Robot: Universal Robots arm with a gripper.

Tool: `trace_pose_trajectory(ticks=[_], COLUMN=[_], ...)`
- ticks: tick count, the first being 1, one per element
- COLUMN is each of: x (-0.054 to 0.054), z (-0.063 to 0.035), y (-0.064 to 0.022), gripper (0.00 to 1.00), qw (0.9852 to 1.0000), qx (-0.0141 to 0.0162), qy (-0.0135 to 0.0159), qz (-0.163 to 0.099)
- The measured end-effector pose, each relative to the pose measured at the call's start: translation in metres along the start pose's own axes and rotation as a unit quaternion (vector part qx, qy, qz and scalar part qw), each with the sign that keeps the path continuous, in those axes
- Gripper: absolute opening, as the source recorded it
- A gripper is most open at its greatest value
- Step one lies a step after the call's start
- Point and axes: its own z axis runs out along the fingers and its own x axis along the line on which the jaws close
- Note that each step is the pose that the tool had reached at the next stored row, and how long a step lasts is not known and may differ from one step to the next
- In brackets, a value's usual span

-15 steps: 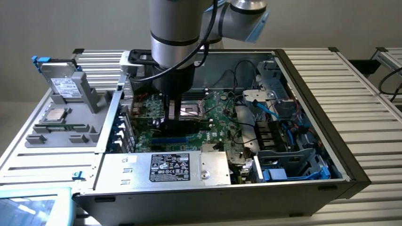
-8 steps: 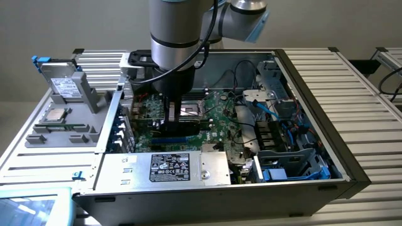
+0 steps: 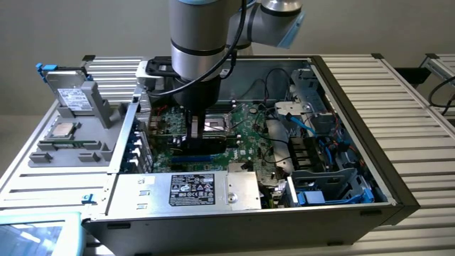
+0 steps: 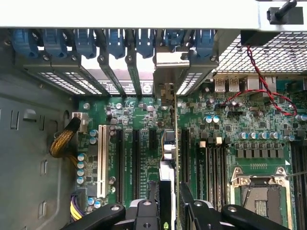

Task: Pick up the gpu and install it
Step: 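Pick up the gpu and move the gpu toward the slot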

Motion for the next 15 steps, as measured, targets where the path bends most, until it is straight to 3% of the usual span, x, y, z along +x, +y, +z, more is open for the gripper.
trace_pose_trajectory(ticks=[15], x=[0.0002], z=[0.0054], y=[0.0012], gripper=[0.28], qw=[1.0000], qx=[0.0000], qy=[0.0000], qz=[0.000])
